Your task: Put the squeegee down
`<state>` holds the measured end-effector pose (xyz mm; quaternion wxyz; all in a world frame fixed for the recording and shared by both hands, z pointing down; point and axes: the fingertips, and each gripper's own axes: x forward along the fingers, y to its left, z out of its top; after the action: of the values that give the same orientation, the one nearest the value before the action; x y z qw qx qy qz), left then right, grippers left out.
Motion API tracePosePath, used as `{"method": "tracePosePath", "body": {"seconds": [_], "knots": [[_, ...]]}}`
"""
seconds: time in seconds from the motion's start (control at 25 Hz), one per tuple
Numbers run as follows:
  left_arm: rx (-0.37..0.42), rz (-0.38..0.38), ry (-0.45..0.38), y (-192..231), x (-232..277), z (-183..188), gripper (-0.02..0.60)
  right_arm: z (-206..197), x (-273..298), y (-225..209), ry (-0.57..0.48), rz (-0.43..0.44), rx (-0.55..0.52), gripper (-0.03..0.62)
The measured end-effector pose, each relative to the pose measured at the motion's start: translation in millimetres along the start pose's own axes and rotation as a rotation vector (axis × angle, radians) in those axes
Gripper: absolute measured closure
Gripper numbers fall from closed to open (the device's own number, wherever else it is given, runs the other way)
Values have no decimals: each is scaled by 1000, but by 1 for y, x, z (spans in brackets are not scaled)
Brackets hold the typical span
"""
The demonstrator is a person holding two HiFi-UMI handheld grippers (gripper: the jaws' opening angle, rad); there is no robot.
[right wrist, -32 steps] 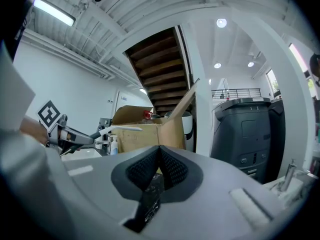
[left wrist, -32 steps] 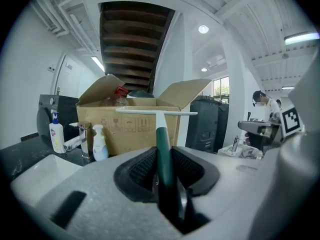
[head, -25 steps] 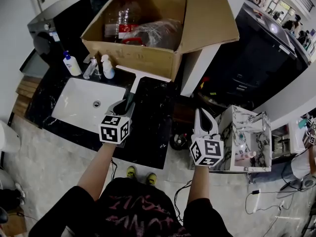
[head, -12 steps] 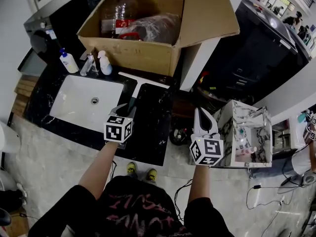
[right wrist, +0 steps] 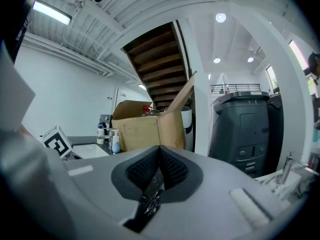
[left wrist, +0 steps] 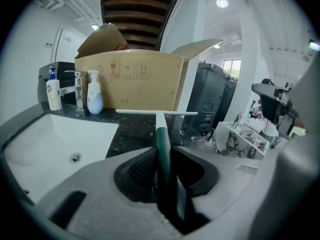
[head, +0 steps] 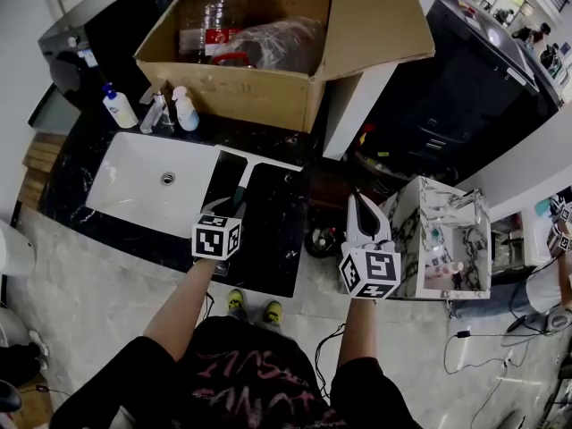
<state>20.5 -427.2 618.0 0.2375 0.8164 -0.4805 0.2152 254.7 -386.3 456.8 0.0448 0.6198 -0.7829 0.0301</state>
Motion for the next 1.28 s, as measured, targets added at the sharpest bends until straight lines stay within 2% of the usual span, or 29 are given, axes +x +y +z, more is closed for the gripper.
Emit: {"method": "tracePosePath", "body": {"seconds": [0.64,1.28], "knots": [[10,-17,107,-7,18,-36,483,-13,-9,-13,24,-32,20,585],[32,-41,159,-8,23,-41,472,-13,-2,-16,24,-45,27,585]]}}
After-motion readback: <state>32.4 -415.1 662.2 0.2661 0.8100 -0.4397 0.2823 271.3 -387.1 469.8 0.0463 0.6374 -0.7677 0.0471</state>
